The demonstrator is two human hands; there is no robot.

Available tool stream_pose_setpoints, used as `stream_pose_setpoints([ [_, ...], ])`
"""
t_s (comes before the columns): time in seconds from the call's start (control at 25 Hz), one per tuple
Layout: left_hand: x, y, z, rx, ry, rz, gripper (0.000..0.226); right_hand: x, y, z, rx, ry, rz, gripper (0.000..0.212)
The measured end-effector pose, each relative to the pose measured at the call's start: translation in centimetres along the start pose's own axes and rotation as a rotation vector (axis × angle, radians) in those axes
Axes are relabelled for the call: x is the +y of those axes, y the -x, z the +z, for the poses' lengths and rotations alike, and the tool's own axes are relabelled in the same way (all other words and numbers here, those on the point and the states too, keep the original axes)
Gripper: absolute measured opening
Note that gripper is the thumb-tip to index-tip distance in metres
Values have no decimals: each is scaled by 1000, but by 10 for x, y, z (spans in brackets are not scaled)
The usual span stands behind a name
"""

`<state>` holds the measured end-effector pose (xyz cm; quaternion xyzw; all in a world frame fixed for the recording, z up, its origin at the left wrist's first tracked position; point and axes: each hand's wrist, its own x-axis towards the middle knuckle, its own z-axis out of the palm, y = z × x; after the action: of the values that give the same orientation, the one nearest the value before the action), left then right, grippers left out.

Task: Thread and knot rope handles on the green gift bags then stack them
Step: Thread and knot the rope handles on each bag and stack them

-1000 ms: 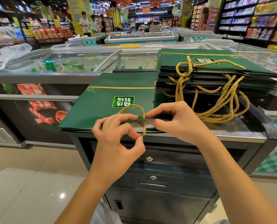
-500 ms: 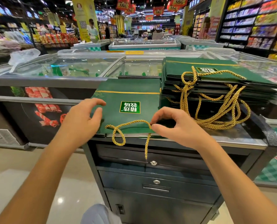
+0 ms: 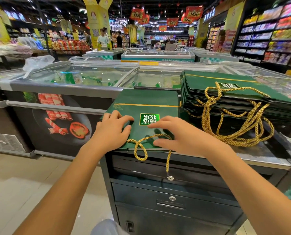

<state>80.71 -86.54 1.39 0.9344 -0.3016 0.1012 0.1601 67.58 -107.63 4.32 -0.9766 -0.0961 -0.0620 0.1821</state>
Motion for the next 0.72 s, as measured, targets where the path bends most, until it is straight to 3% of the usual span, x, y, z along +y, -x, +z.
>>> stream_pose_setpoints([
  [0.2, -4, 2, 6, 37, 78, -42, 34, -22, -28, 8, -68, 40, -105, 8],
  [0.4, -5, 1, 11, 85, 99, -44, 33, -30, -27, -23, 93, -405, 9, 7],
  [0.56, -5, 1, 11, 84, 99, -47, 33, -37, -35, -54, 130, -165, 4, 3],
  [0.72, -5, 1, 11, 87, 115, -41, 33, -49, -40, -81, -39, -122, 39, 11],
])
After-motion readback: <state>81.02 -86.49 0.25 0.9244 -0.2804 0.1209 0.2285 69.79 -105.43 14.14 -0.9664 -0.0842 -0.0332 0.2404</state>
